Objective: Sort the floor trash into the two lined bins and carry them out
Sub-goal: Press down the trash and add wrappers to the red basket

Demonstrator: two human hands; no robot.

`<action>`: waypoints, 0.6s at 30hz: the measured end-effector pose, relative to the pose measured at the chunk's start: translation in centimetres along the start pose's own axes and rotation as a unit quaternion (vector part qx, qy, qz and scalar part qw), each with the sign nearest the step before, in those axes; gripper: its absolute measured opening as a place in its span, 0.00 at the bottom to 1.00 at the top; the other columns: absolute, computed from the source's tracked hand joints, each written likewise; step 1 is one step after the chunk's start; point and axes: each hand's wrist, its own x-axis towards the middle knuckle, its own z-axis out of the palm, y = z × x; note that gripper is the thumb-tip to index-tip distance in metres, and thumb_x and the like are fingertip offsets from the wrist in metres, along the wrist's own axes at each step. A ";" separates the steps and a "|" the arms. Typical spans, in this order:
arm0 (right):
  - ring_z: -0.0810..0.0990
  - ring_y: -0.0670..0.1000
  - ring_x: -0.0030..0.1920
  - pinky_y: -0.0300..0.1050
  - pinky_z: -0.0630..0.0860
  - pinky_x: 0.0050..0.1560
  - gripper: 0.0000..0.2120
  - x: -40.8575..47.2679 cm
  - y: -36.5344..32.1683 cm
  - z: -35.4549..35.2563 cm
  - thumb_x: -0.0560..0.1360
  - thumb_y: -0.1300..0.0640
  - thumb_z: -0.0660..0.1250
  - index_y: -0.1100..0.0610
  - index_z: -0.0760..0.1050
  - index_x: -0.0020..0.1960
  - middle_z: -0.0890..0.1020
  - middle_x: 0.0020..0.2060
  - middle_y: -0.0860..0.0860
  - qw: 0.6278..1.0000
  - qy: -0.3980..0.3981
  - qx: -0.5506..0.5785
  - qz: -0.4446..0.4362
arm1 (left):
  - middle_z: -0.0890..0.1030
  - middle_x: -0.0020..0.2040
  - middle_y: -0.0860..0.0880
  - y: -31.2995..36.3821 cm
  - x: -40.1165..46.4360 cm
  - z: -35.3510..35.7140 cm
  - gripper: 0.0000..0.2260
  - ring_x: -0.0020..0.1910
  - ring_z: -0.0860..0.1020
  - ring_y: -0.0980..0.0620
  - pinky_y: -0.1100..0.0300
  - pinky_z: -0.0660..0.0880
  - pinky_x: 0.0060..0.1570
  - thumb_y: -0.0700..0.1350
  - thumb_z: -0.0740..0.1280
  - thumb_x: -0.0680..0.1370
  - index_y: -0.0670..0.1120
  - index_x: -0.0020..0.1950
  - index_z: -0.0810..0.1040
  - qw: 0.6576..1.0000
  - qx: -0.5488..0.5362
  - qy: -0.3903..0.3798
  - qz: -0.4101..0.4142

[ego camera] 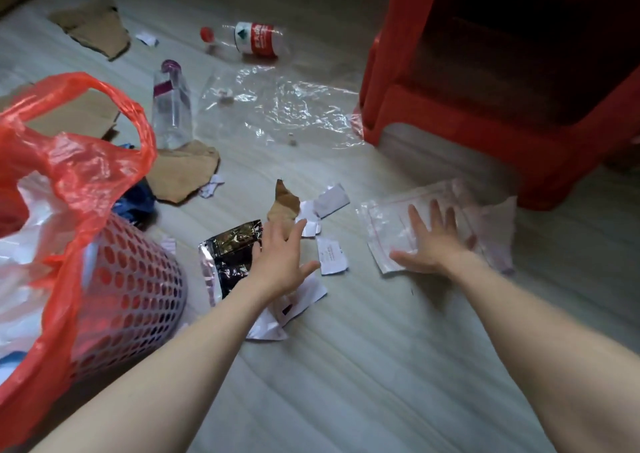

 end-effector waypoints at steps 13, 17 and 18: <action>0.30 0.64 0.73 0.77 0.47 0.65 0.54 1.3 -0.3 0.3 0.69 0.32 0.64 0.47 0.28 0.74 0.27 0.72 0.55 0.999 -0.042 0.000 0.012 | 0.28 0.74 0.45 1.4 6.7 -0.1 0.56 0.71 0.26 0.40 0.24 0.49 0.63 0.68 0.72 0.60 0.63 0.73 0.33 0.990 0.085 -0.112 0.021; 0.30 0.65 0.73 0.77 0.47 0.65 0.54 1.3 -0.3 0.2 0.68 0.32 0.65 0.47 0.28 0.74 0.26 0.72 0.55 0.999 -0.048 0.003 0.016 | 0.37 0.77 0.45 1.8 6.2 0.0 0.47 0.75 0.34 0.40 0.31 0.54 0.65 0.61 0.73 0.66 0.61 0.75 0.45 0.995 0.057 -0.074 0.027; 0.30 0.65 0.73 0.77 0.47 0.65 0.54 1.2 -0.3 0.2 0.68 0.32 0.65 0.47 0.28 0.74 0.26 0.72 0.55 0.999 -0.050 0.004 0.017 | 0.41 0.77 0.45 1.9 5.9 0.0 0.42 0.75 0.39 0.41 0.33 0.56 0.66 0.59 0.72 0.68 0.60 0.75 0.50 0.997 0.052 -0.053 0.032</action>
